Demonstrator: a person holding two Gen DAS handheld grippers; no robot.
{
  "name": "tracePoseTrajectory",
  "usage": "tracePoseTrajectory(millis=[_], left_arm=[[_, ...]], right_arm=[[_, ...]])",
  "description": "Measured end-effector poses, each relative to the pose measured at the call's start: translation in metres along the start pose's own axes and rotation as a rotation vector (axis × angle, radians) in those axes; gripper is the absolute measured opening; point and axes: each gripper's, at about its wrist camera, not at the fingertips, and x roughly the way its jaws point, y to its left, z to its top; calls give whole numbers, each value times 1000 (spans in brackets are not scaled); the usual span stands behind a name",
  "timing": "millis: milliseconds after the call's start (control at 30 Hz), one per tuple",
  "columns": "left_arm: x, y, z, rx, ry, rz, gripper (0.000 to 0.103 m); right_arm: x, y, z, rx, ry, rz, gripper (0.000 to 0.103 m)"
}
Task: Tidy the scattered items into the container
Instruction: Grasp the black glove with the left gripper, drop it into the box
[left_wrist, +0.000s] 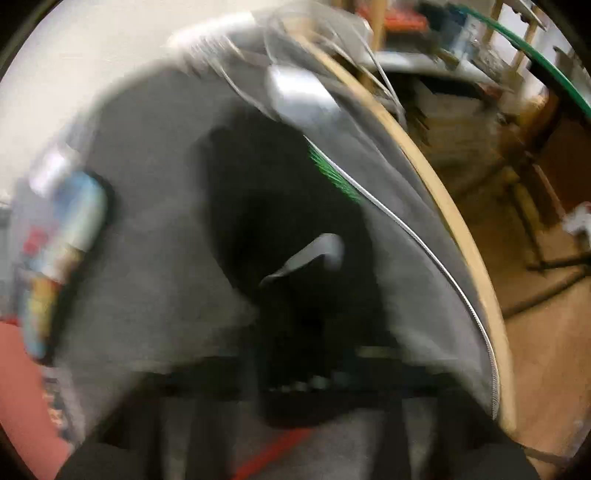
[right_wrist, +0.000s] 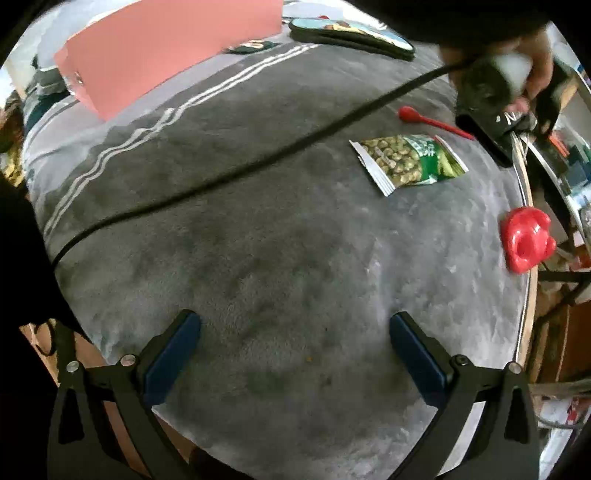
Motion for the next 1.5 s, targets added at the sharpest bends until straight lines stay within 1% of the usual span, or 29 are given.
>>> tracePoseTrajectory(millis=[33,100,167,200,233,300,367,400,433,500,633,700,800,933,1000,1033,1067,1100,1133,1167,1233,1267,1300,1333,1367,1400,1433,1467,1500], left_arm=[[-6,3,-1,-17,-16,-12,7],[-24,9,-6,-47,-39,-49,6],[-48,19,-13,-88,-87,-100,6],[-70,27,-20,-108,-129,-119,6],[-83,32,-23,-115,-153,-118,6],[-125,47,-40,-124,-225,-115,6],[-167,65,-58,-138,-301,-107,6],[-192,81,-70,-160,-345,-105,6],[-217,100,-84,-181,-395,-98,6],[-254,136,-105,-230,-486,-78,6],[-315,211,-143,-368,-623,-12,6],[-339,249,-164,-443,-683,53,6],[-351,293,-187,-524,-697,125,6],[-330,344,-206,-650,-624,180,8],[-315,363,-212,-710,-558,245,16],[-310,371,-213,-733,-527,297,28],[-307,373,-212,-745,-518,336,46],[-309,376,-214,-762,-522,403,56],[-308,371,-214,-764,-536,427,69],[-313,369,-214,-753,-560,451,73],[-319,352,-209,-704,-591,501,77],[-322,342,-205,-664,-611,523,83],[-323,327,-198,-595,-633,534,86],[-320,307,-188,-491,-645,535,89],[-315,297,-182,-420,-644,530,93],[-307,281,-172,-319,-640,516,95],[-296,263,-162,-226,-629,494,96],[-278,241,-149,-119,-598,465,96],[-265,226,-138,-47,-573,446,96]], right_arm=[[-1,-2,-1,-6,-7,6,103],[-3,-5,-5,-28,-29,11,103],[-5,-5,-8,-37,-42,7,103],[-7,-3,-8,-37,-43,4,103],[-9,0,-9,-39,-44,2,103],[-10,1,-11,-38,-40,-3,103],[-4,2,-10,-41,-33,-11,103],[-4,1,-10,-42,-29,-18,103],[-8,13,-17,-43,-28,-27,103],[-8,17,-18,-43,-27,-44,103],[-1,18,-12,-35,-31,-55,103],[-1,19,-13,-30,-29,-59,103],[3,20,-7,-24,-9,-76,103],[4,25,-4,-21,10,-102,103],[6,26,-3,-32,12,-99,103],[6,25,-3,-31,12,-93,103],[6,24,-4,-25,12,-82,103],[6,23,-3,-21,14,-75,103],[6,22,-4,-20,16,-72,103],[6,22,-4,-20,16,-73,103],[5,23,-5,-21,17,-79,103],[4,23,-5,-19,18,-81,103],[4,23,-5,-18,20,-81,103],[4,23,-5,-18,22,-81,103],[4,23,-5,-17,25,-79,103],[4,23,-5,-17,28,-78,103],[4,23,-4,-17,32,-80,103],[4,23,-4,-17,36,-84,103],[4,24,-4,-17,37,-86,103]])
